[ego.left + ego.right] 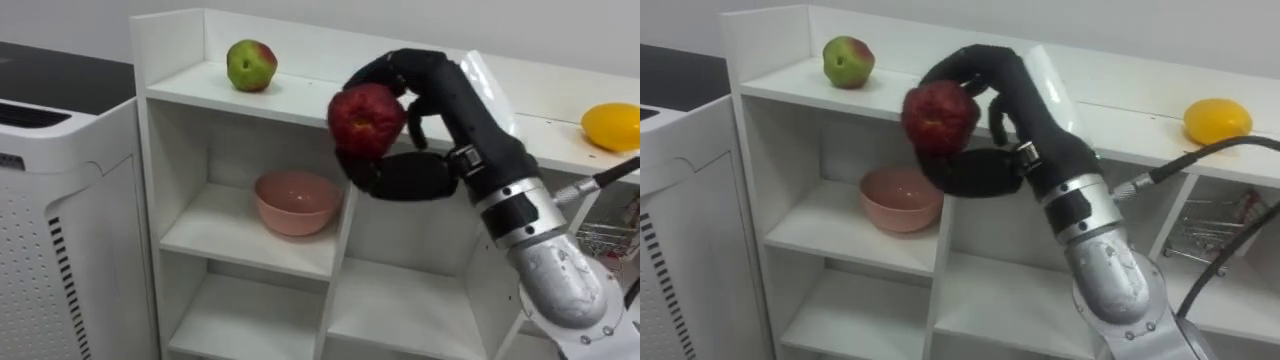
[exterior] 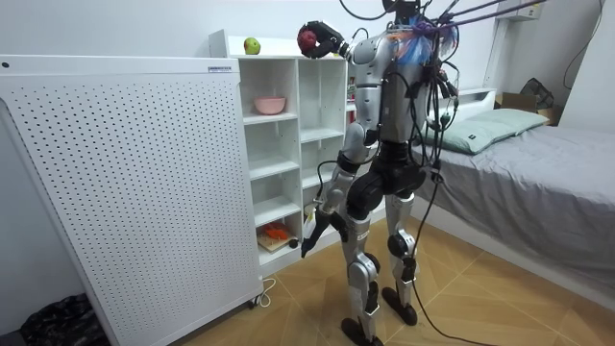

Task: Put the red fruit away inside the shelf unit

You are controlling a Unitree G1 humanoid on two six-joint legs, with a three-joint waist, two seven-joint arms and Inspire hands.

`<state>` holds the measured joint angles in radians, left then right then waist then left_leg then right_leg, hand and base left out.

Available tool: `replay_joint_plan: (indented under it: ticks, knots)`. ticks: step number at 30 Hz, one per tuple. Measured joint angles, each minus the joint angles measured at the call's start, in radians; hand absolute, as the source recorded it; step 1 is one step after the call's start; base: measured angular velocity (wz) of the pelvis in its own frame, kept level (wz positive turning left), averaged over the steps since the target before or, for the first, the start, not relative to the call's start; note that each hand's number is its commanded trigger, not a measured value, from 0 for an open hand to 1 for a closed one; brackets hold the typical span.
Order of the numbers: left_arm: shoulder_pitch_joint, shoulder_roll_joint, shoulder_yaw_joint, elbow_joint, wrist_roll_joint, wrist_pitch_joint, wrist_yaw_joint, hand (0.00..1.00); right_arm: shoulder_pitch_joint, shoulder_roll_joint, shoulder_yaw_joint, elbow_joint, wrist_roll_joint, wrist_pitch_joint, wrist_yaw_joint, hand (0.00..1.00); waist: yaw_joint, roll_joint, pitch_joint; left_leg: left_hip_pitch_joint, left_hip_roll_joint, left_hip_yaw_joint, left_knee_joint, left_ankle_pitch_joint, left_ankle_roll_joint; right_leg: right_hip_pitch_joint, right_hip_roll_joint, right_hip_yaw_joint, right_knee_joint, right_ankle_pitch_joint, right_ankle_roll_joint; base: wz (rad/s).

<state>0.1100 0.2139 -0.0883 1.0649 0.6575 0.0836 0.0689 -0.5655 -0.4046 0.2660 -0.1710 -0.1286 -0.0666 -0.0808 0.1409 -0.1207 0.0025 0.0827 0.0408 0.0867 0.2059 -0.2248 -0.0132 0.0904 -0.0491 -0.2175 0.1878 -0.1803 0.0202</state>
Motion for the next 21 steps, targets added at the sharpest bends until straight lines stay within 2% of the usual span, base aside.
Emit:
replay_joint_plan:
  ticks: [5,8,14,16,18,19,21]
  knots:
    - [-0.013,0.000,-0.015,0.029,-0.001,-0.004,0.016,0.00,0.044,0.051,0.035,-0.001,-0.008,-0.007,0.010,1.00,0.003,0.000,0.0001,-0.003,0.000,0.000,0.001,0.000,0.000,-0.002,-0.001,-0.002,0.002,0.000,0.000,0.00]
    - [-0.028,0.000,-0.044,0.057,-0.038,-0.005,0.036,0.00,0.080,0.064,0.064,0.006,-0.017,-0.007,0.026,1.00,0.004,0.009,0.0061,-0.012,0.000,0.000,-0.003,0.000,0.000,-0.007,-0.001,-0.002,0.003,0.003,-0.002,-0.01]
    - [-0.045,-0.001,-0.065,0.062,-0.038,-0.018,0.049,0.00,0.126,0.112,0.069,0.114,-0.040,-0.009,0.049,1.00,0.001,0.027,0.0101,-0.073,0.000,-0.005,0.024,0.004,0.002,-0.072,-0.005,-0.004,0.036,0.004,-0.004,0.01]
    - [-0.056,-0.001,-0.085,0.075,-0.059,-0.023,0.062,0.00,0.151,0.120,0.070,0.178,-0.044,-0.009,0.051,1.00,0.006,0.038,0.0158,-0.082,-0.002,-0.007,0.034,0.004,0.002,-0.081,-0.008,-0.007,0.039,0.004,-0.004,0.05]
    - [-0.072,-0.005,-0.098,0.103,-0.124,-0.026,0.076,0.00,0.158,0.138,0.070,0.278,-0.048,-0.008,0.049,1.00,0.006,0.056,0.0221,-0.125,-0.001,-0.007,0.059,0.005,0.004,-0.130,-0.014,-0.006,0.077,0.003,-0.004,0.00]
    - [-0.077,-0.005,-0.102,0.110,-0.138,-0.026,0.077,0.00,0.158,0.138,0.070,0.303,-0.050,-0.009,0.048,1.00,0.006,0.058,0.0227,-0.138,-0.001,-0.007,0.068,0.005,0.004,-0.145,-0.016,-0.006,0.088,0.003,-0.004,-0.04]
    - [-0.094,-0.004,-0.104,0.141,-0.178,-0.033,0.076,0.00,0.162,0.141,0.073,0.399,-0.077,-0.008,0.046,1.00,0.009,0.073,0.0304,-0.188,-0.001,-0.005,0.101,0.005,0.007,-0.210,-0.025,-0.004,0.144,0.002,-0.005,-0.05]
